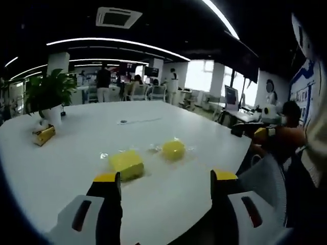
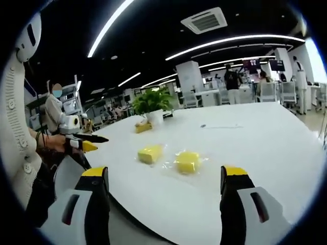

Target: Compare the silicone blocks by pressing each to a similar depth, holding the contact briefly, and releasing to observe deformation and rebound differences across the visible hardness samples.

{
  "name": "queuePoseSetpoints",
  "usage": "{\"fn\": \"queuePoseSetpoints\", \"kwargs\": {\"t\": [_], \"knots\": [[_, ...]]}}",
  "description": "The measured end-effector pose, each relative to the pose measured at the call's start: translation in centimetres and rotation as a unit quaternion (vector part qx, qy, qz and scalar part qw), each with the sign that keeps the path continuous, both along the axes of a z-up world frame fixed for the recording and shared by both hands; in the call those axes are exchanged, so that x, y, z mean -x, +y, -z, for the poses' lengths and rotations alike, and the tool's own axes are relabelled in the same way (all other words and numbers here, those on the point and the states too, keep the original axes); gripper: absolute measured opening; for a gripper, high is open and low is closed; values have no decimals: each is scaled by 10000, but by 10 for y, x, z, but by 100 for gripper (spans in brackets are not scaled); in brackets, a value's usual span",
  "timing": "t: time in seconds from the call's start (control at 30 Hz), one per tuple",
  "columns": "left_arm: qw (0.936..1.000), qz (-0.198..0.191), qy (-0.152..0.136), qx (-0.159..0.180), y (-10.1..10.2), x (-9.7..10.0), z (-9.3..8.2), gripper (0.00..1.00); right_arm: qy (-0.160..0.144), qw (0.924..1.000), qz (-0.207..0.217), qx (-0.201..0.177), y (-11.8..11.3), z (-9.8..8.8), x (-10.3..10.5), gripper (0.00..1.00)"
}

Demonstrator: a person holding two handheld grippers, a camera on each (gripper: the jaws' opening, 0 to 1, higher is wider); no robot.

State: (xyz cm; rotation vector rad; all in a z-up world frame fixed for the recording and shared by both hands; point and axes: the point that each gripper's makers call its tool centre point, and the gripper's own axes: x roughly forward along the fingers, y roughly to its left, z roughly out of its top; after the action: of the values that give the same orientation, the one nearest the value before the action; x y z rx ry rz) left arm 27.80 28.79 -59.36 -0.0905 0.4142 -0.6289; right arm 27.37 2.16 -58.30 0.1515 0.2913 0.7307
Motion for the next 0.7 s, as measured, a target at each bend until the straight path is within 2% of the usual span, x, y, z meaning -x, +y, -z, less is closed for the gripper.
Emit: {"fn": "queuePoseSetpoints", "kwargs": {"t": [0.07, 0.17, 0.23, 0.27, 0.3, 0.33, 0.37, 0.4, 0.47, 0.53, 0.63, 0.7], "knots": [[9984, -75, 304, 467, -11, -7, -1, 71, -18, 10000, 5, -25, -1, 0, -1, 84], [9923, -252, 540, 1086, -23, -20, -6, 69, 6, 10000, 19, -62, -2, 2, -2, 84], [9831, -329, 796, 1616, -35, -30, -9, 68, 13, 9999, 54, -110, -3, 2, -4, 84], [9749, -420, 930, 1980, -41, -38, -11, 68, 8, 9999, 65, -125, -3, 2, -5, 85], [9687, -450, 1028, 2216, -45, -44, -13, 69, 12, 9999, 66, -144, -4, 3, -5, 85], [9598, -524, 1163, 2501, -51, -52, -13, 71, 25, 9999, 69, -156, -4, 3, -6, 84], [9557, -552, 1208, 2628, -54, -58, -13, 72, 45, 9998, 66, -169, -4, 4, -7, 84], [9542, -545, 1176, 2696, -58, -63, -13, 72, 56, 9998, 66, -170, -4, 5, -8, 84], [9551, -606, 1165, 2657, -63, -77, -6, 72, 89, 9998, 46, -154, -3, 7, -9, 84], [9432, -747, 1357, 2938, -70, -90, -2, 73, 143, 9998, 52, -152, -5, 9, -11, 84], [9324, -843, 1587, 3137, -78, -106, 8, 75, 176, 9997, 63, -148, -7, 11, -13, 83], [9331, -820, 1619, 3106, -87, -117, 13, 76, 240, 9996, 74, -140, -8, 14, -15, 83]]}}
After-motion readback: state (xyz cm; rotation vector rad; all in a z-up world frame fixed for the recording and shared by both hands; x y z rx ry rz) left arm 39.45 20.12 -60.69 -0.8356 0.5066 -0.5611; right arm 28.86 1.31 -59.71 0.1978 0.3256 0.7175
